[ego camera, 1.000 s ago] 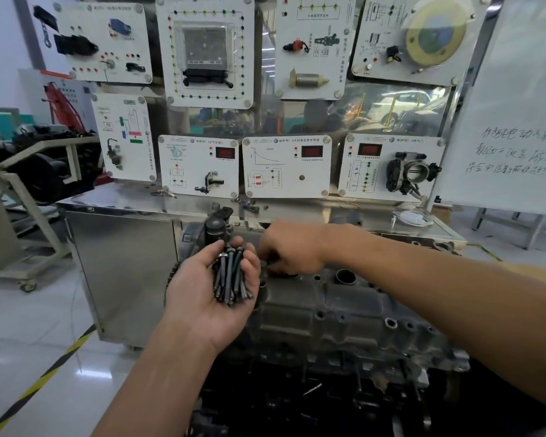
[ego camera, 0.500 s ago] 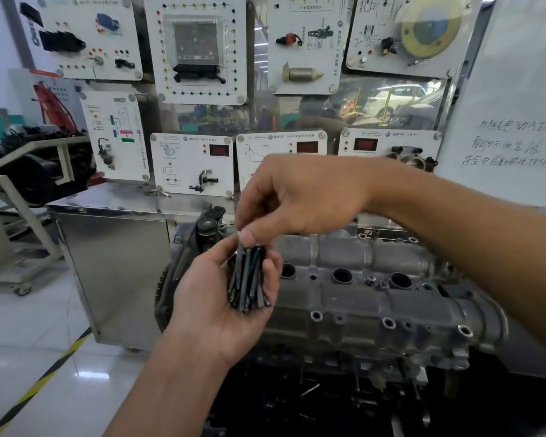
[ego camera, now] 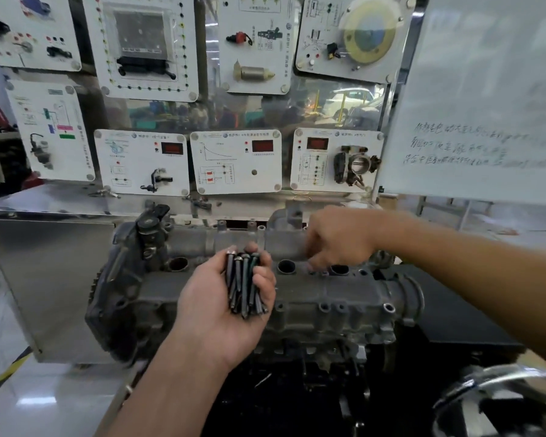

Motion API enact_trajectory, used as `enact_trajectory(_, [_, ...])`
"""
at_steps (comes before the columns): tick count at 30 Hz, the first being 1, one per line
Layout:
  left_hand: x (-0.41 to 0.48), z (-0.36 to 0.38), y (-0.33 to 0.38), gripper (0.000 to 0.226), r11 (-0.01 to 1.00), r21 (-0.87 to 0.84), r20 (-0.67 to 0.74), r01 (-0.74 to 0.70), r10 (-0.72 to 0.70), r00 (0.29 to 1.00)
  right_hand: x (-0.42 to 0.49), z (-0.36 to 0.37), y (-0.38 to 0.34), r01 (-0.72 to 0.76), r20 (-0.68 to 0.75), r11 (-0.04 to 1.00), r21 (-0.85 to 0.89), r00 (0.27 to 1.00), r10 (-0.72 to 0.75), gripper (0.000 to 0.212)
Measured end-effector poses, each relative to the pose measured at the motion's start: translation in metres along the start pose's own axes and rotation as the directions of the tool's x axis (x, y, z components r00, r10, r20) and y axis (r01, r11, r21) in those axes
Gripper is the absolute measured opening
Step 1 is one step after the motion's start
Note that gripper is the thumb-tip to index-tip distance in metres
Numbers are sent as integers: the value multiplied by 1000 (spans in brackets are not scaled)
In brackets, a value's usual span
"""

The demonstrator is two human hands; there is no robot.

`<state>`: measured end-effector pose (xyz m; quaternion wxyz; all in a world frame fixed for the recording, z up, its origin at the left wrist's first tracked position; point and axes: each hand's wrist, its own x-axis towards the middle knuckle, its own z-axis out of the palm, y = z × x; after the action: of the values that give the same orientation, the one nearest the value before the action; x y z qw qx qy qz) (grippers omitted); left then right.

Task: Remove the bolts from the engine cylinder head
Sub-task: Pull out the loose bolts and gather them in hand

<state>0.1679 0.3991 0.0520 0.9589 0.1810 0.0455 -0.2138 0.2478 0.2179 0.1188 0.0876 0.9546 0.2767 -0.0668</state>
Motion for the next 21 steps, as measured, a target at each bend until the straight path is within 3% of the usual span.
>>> enact_trajectory(4, [7, 0, -7, 33, 1000, 26, -19, 3, -2, 1000, 13, 17, -2, 0, -65, 989, -145, 998, -10, 33])
enact_trajectory(8, [12, -2, -7, 32, 999, 41, -36, 15, -13, 999, 13, 12, -12, 53, -33, 976, -211, 998, -61, 17])
enact_trajectory(10, [12, -1, -7, 31, 999, 45, -44, 10, -8, 999, 2, -10, -7, 46, -122, 994, -97, 991, -58, 13])
enact_trajectory(12, [12, 0, -8, 31, 999, 47, -46, -1, 3, 999, -18, -41, 2, 75, -312, 996, 52, 949, -55, 14])
enact_trajectory(14, [11, 4, -14, 30, 998, 60, -41, -1, 3, 999, -50, -66, 2, 224, -439, 939, 260, 894, -91, 15])
enact_trajectory(16, [11, 14, -29, 29, 997, 76, -18, 35, -33, 999, -78, -64, -9, 357, -442, 845, 397, 882, -165, 15])
enact_trajectory(18, [17, 31, -51, 31, 988, 116, 32, 103, -107, 994, -96, -39, -20, 302, -408, 871, 388, 904, -132, 20])
enact_trajectory(21, [42, 62, -99, 46, 965, 217, 89, 145, -167, 982, -118, 8, -5, 19, -464, 932, 362, 871, 163, 30])
